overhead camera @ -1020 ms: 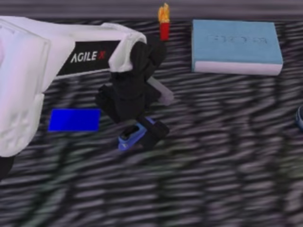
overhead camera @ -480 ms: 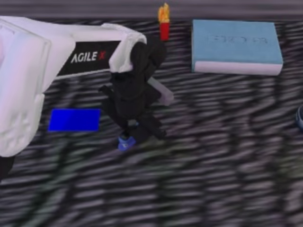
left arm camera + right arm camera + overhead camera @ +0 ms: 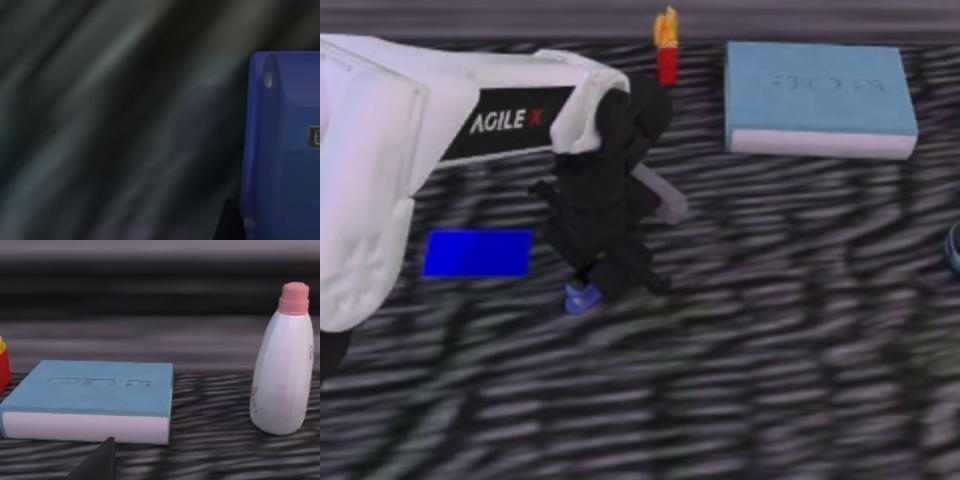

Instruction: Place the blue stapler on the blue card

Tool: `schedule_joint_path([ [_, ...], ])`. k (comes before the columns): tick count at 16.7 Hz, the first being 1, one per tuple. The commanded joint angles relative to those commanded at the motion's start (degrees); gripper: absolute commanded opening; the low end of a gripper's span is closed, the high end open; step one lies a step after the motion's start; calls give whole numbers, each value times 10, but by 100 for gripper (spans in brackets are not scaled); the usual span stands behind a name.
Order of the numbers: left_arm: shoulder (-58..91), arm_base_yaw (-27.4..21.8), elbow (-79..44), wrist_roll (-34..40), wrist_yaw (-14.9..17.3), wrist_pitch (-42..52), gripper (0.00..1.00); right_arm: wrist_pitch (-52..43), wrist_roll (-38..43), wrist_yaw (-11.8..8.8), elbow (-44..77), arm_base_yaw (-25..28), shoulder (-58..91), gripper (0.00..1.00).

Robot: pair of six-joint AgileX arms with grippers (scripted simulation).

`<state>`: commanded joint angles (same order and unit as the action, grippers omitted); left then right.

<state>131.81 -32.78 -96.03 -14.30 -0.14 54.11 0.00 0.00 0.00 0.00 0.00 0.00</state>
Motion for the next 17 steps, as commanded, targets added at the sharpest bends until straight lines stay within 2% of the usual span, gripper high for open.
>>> schedule_joint_path([
  [7, -3, 0, -9, 0, 1, 10, 0, 0, 0, 0, 0, 0, 0, 100],
  [14, -42, 8, -124, 2, 1, 173, 0, 0, 0, 0, 0, 0, 0, 100],
  [17, -53, 10, -146, 3, 1, 198, 0, 0, 0, 0, 0, 0, 0, 100],
])
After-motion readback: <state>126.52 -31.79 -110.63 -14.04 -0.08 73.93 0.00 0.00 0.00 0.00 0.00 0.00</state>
